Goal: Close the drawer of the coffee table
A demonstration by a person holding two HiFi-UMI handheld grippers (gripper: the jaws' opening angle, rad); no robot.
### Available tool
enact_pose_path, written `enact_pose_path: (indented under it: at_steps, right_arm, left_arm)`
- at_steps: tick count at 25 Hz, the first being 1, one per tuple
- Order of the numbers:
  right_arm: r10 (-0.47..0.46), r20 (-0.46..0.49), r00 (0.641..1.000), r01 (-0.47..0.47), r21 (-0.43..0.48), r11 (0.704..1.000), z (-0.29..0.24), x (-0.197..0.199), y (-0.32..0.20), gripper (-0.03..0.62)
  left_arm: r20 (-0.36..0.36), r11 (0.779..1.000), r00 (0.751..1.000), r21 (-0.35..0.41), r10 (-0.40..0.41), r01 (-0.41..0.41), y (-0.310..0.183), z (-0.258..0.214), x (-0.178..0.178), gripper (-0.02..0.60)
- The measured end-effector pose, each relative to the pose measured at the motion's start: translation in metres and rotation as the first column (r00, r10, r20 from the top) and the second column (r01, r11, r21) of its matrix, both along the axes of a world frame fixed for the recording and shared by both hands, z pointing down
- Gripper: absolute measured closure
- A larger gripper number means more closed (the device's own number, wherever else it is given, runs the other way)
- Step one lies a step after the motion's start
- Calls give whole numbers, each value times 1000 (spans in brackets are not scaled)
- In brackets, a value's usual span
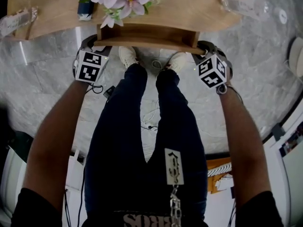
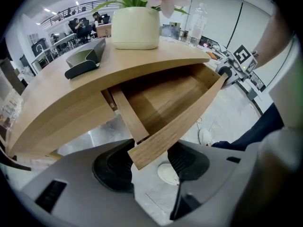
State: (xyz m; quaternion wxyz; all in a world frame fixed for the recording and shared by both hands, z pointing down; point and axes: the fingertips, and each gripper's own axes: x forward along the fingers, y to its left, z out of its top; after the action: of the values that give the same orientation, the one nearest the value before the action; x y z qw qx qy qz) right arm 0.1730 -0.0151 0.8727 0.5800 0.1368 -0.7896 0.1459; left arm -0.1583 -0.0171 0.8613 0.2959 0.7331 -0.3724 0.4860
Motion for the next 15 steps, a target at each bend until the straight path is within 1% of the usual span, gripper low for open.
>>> enact_pose_path:
  at_steps: [3, 5, 7, 9, 11, 13, 14, 15]
  right_arm:
    - [32, 27, 999, -33, 26, 999, -1, 0, -21, 444]
    - [77, 50, 996, -79, 35, 996, -2, 1, -32, 436]
    - [142, 81, 986, -146, 39, 989, -2, 1, -45, 419]
    - [199, 104, 974, -205, 46, 978, -2, 1, -57, 407]
    - [244, 118, 962, -252, 54, 966, -2, 1, -68, 401]
    - [312, 131, 941, -320, 44, 946, -2, 4, -78, 390]
    - [366, 138, 921, -373, 30, 927, -2, 7, -82, 382]
    - [431, 143, 891, -436, 9, 900, -2, 10, -87, 375]
  left_arm:
    - [-18, 999, 999, 18, -33, 33, -20, 0, 1, 344]
    - [-45, 997, 997, 20, -69, 70, -28, 1, 0, 341]
    - [-85, 991, 988, 17, -130, 132, -39, 2, -3, 339]
    - [-116, 980, 974, 20, -195, 198, -50, 3, -6, 336]
    - [-136, 966, 958, 21, -254, 259, -60, 3, -8, 334]
    - [-156, 944, 934, 11, -323, 329, -67, 4, -9, 334]
    - [-166, 929, 917, 1, -364, 369, -71, 4, -9, 334]
    - [-178, 910, 894, -14, -411, 415, -74, 4, -9, 336]
